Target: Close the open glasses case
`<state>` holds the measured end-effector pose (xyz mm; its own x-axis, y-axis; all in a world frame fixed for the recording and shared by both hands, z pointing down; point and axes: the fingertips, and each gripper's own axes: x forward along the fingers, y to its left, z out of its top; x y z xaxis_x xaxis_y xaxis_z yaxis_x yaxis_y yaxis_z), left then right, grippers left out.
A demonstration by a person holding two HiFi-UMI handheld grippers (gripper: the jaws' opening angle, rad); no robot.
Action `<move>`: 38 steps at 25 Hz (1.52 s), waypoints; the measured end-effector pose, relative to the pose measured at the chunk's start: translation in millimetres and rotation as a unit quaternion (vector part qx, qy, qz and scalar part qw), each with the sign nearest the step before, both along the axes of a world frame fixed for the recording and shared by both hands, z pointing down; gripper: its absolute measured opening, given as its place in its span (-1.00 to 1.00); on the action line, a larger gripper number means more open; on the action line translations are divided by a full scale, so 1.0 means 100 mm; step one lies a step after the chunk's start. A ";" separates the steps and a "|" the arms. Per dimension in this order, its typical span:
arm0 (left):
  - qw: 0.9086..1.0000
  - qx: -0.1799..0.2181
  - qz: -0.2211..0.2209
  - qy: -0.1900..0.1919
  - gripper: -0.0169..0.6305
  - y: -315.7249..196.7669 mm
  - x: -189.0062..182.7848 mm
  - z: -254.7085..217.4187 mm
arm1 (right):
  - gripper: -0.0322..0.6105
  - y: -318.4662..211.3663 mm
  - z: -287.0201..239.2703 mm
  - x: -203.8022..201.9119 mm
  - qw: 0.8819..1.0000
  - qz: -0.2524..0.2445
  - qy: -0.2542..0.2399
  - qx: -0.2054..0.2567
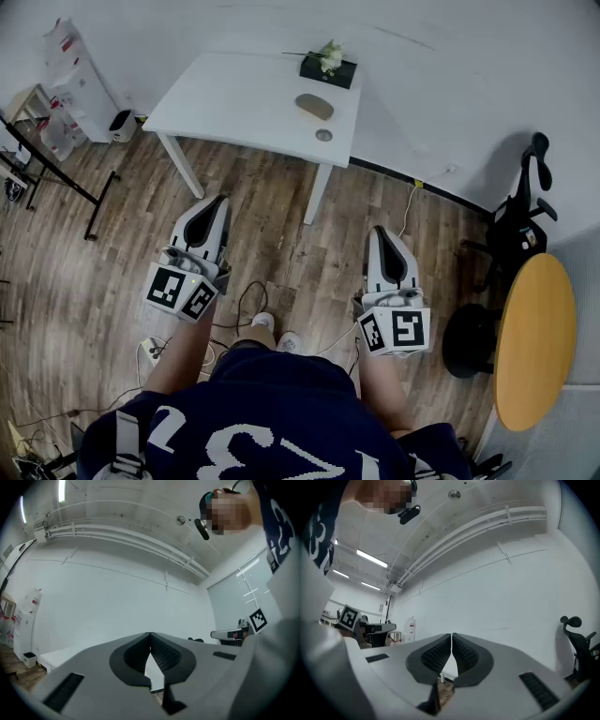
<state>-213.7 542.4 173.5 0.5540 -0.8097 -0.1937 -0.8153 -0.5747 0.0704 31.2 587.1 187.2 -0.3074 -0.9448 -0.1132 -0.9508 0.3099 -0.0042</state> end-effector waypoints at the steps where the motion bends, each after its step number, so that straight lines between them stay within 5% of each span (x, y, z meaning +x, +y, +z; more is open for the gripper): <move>1: 1.000 0.000 0.002 -0.002 -0.91 0.02 0.04 0.00 | -0.81 0.03 -0.01 0.03 1.000 0.002 -0.002 0.002; 18: 1.000 -0.007 -0.008 -0.001 -0.91 -0.13 0.05 0.06 | -0.82 -0.14 -0.14 0.09 0.999 0.001 -0.046 0.029; 38: 0.999 0.021 0.038 0.005 -0.91 -2.90 -0.01 -0.18 | -0.82 -2.71 -0.34 -0.05 0.998 0.034 -0.029 0.040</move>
